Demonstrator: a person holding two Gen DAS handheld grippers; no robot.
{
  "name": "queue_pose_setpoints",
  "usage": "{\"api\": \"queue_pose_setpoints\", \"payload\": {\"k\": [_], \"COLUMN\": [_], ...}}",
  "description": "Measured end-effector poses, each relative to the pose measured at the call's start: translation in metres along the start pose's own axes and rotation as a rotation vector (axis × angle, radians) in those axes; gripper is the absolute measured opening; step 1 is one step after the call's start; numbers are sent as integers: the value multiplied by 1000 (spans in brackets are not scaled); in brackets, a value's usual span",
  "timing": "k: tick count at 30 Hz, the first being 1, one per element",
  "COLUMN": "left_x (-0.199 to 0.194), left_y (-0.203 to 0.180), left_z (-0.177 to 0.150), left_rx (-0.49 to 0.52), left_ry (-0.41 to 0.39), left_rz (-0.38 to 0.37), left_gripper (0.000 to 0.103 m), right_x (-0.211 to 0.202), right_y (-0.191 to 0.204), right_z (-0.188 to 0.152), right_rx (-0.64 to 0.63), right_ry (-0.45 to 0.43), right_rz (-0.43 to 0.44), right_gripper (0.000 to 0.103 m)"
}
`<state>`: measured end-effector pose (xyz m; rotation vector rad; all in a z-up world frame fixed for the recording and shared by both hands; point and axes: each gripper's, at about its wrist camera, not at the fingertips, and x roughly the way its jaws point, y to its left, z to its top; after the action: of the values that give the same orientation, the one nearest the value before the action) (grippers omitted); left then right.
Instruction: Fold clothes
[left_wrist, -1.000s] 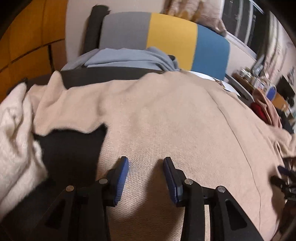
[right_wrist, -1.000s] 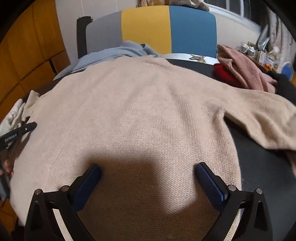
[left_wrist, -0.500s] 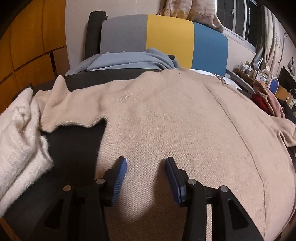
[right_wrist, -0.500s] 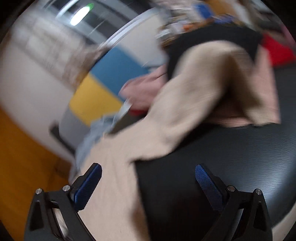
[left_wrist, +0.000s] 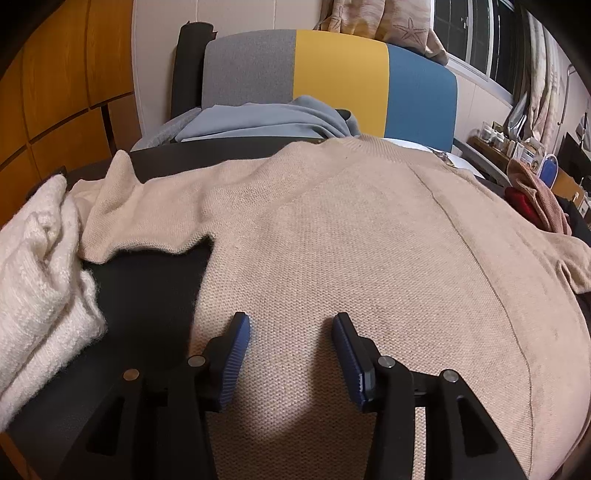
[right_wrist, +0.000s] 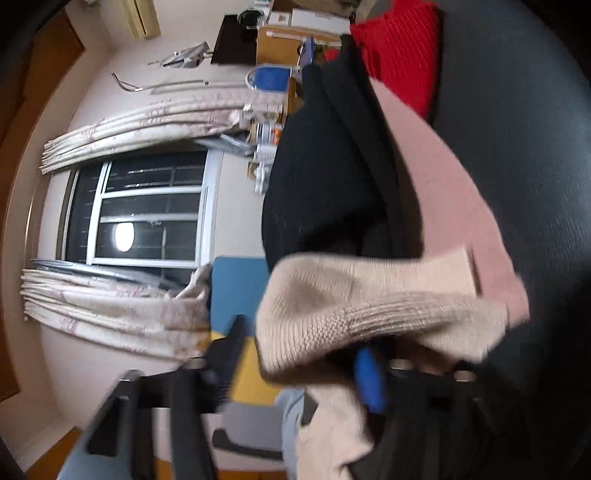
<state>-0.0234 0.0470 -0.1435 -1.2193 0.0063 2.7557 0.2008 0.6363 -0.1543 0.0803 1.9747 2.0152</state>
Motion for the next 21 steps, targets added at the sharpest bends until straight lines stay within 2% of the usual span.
{"api": "queue_pose_setpoints", "payload": {"k": [1, 2, 3, 4, 5, 8, 12, 15, 18, 20, 21], "left_x": [0, 0, 0, 0, 0, 0, 0, 0, -1, -1, -2], "left_y": [0, 1, 1, 1, 1, 2, 4, 6, 8, 11, 12], "left_z": [0, 0, -1, -1, -1, -1, 0, 0, 1, 2, 5], "left_rx": [-1, -2, -4, -5, -6, -8, -16, -20, -30, -38, -45], "left_ry": [-1, -2, -3, -3, -4, -7, -10, -9, -4, 6, 19], "left_rz": [-2, -3, -4, -6, -7, -11, -22, -30, -46, -71, -94], "left_gripper": [48, 48, 48, 49, 49, 49, 49, 49, 50, 51, 51], "right_x": [-3, -6, -6, -6, -3, 26, 81, 129, 166, 177, 177], "right_y": [-1, 0, 6, 12, 23, 85, 136, 148, 141, 133, 128], "right_z": [5, 9, 11, 13, 13, -20, -90, -158, -241, -294, -321], "right_rx": [2, -5, -44, -82, -143, -468, -690, -798, -925, -1016, -1086], "right_ry": [-13, -23, -25, -27, -18, 100, 282, 422, 592, 724, 791], "right_rz": [-12, -26, -48, -69, -92, -135, -113, -131, -157, -140, -143], "right_gripper": [51, 39, 13, 8, 8, 8, 8, 8, 8, 14, 27]}}
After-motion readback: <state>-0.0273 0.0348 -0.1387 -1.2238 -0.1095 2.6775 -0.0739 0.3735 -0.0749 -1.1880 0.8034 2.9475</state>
